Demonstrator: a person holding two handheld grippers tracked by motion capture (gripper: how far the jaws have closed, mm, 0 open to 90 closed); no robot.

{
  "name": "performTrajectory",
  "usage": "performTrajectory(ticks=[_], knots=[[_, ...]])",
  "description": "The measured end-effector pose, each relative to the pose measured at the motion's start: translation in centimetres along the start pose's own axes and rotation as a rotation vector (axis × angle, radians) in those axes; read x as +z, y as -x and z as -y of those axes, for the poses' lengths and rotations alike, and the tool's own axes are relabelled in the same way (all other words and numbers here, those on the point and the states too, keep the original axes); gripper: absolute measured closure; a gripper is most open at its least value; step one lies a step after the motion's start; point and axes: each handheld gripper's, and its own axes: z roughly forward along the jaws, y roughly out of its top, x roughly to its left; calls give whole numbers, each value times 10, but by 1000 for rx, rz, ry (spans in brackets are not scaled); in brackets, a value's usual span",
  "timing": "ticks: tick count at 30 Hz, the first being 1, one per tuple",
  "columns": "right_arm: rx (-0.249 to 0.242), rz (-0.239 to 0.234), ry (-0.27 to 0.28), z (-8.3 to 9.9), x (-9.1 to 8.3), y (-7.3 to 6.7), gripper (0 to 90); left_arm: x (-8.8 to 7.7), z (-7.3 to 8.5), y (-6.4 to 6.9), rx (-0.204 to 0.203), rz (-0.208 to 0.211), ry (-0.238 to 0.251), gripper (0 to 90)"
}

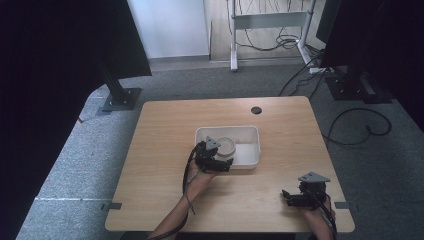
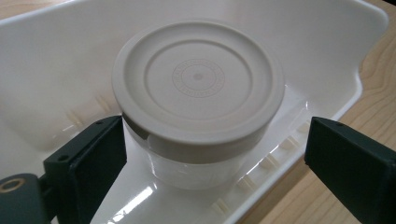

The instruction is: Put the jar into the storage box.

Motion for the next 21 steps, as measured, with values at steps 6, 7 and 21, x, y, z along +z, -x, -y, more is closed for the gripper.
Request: performTrajectory(ticks=[6, 7, 21], knots=[[0, 0, 0, 0, 0, 0, 7, -6, 2, 2, 10, 10, 4, 54], [0, 0, 0, 0, 0, 0, 7, -7, 3, 2, 11, 11, 3, 54], [0, 0, 0, 0, 0, 0, 7, -20, 15, 1, 10, 27, 5, 55]])
